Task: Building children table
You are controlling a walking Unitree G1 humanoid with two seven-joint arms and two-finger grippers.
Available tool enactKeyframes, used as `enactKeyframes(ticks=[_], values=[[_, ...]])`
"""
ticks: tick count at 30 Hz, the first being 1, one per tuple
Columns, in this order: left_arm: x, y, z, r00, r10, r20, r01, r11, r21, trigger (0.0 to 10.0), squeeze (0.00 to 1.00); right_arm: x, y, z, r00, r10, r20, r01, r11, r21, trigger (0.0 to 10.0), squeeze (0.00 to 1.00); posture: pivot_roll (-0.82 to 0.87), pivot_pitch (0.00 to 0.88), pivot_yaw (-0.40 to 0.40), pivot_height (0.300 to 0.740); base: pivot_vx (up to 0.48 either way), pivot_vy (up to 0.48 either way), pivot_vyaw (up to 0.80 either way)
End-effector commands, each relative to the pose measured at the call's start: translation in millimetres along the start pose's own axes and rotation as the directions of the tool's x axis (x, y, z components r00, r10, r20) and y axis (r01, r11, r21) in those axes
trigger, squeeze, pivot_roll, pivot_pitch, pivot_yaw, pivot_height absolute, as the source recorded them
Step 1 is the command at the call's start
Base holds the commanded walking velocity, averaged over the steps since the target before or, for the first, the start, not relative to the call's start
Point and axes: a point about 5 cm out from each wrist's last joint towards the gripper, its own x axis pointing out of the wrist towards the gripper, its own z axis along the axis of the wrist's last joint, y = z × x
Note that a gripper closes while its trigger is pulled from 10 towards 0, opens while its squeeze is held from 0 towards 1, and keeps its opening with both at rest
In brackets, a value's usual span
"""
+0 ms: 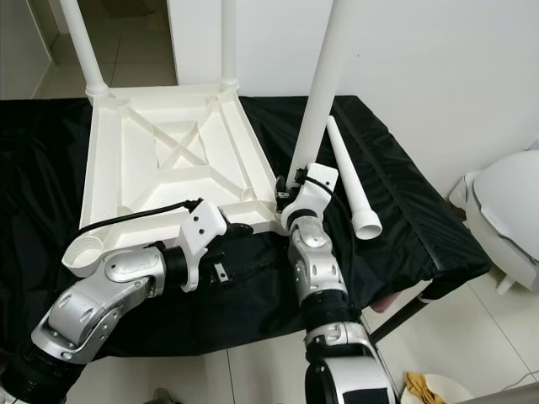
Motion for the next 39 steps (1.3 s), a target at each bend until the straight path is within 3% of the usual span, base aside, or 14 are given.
enactKeyframes(ticks=[1,2,5,6,9,17,18,20,21,25,27,35,38,39], values=[[1.6,-3.1,-0.5,1.000,-0.026,-0.003,0.026,1.000,-0.001,10.0,0.00,1.7,-3.6,8.3,0.999,-0.015,0.029,0.015,1.000,0.009,6.1,0.00,-0.03,0.000,-0.082,0.740,0.000,0.000,0.00],[1.8,-3.4,-0.5,1.000,-0.027,-0.003,0.027,1.000,0.000,10.0,0.00,3.7,-9.0,9.1,0.999,-0.017,0.029,0.017,1.000,0.001,10.0,0.00,-0.03,0.000,-0.082,0.740,0.000,0.000,0.00],[1.8,-3.4,-0.5,1.000,-0.027,-0.003,0.027,1.000,0.000,10.0,0.00,3.7,-9.0,9.1,0.999,-0.017,0.029,0.017,1.000,0.001,10.0,0.00,-0.03,0.000,-0.082,0.740,0.000,0.000,0.00],[2.2,-4.0,-0.3,1.000,-0.029,-0.001,0.029,1.000,-0.001,10.0,0.00,5.7,-20.0,10.7,0.999,0.021,0.036,-0.021,1.000,-0.010,10.0,1.00,-0.03,0.000,-0.082,0.740,0.000,0.000,0.00],[2.2,-4.2,-0.4,1.000,-0.030,-0.002,0.030,1.000,-0.003,10.0,0.00,5.4,-25.9,11.7,0.993,0.105,0.047,-0.104,0.994,-0.018,10.0,1.00,-0.03,0.000,-0.082,0.740,0.000,0.000,0.00],[1.8,-4.1,-0.3,1.000,-0.028,-0.002,0.028,1.000,-0.001,10.0,0.00,5.9,-33.7,10.5,0.988,0.147,0.045,-0.147,0.989,-0.005,10.0,1.00,-0.03,0.007,-0.081,0.740,0.000,0.000,0.00],[1.5,-3.4,0.3,1.000,-0.026,-0.002,0.026,1.000,-0.002,10.0,0.00,7.1,-34.1,8.7,0.975,0.220,0.027,-0.220,0.976,0.005,10.0,0.76,-0.02,0.010,-0.080,0.740,0.000,0.000,0.00],[1.3,-3.2,0.4,1.000,-0.025,-0.001,0.025,1.000,-0.002,10.0,0.00,7.4,-34.2,8.3,0.971,0.237,0.023,-0.237,0.972,0.008,10.0,0.76,-0.02,0.010,-0.080,0.740,0.000,0.000,0.00],[0.9,-3.5,0.5,1.000,-0.024,-0.002,0.024,1.000,-0.003,10.0,0.00,9.2,-37.3,7.6,0.961,0.276,0.011,-0.276,0.961,0.002,10.0,0.00,-0.02,0.015,-0.078,0.740,0.000,0.000,0.00],[0.4,-3.3,0.6,1.000,-0.021,-0.002,0.021,1.000,-0.004,10.0,0.00,12.0,-43.7,5.5,0.941,0.337,-0.015,-0.337,0.941,-0.032,10.0,0.00,-0.02,0.021,-0.075,0.740,0.000,0.000,0.00],[-0.7,-1.4,1.0,1.000,-0.010,-0.002,0.010,1.000,-0.004,10.0,0.00,12.5,-50.4,-0.9,0.891,0.447,-0.072,-0.452,0.888,-0.084,10.0,0.00,-0.02,0.025,-0.071,0.740,0.000,0.000,0.00],[-1.0,-0.8,2.5,1.000,-0.006,0.001,0.006,1.000,-0.002,10.0,0.00,13.3,-55.2,-1.3,0.823,0.557,-0.108,-0.568,0.811,-0.145,10.0,0.00,-0.01,0.027,-0.069,0.740,0.000,0.000,0.00],[-0.9,-0.9,2.6,1.000,-0.006,0.001,0.006,1.000,-0.002,10.0,0.00,13.4,-55.4,-0.9,0.818,0.565,-0.107,-0.575,0.805,-0.145,10.0,0.00,-0.01,0.027,-0.069,0.740,0.000,0.000,0.00],[-1.0,-1.0,2.8,1.000,-0.006,0.002,0.006,1.000,-0.002,10.0,0.00,13.8,-55.5,-0.7,0.810,0.575,-0.114,-0.586,0.797,-0.148,5.0,0.00,-0.01,0.030,-0.071,0.740,0.000,0.000,0.00]])
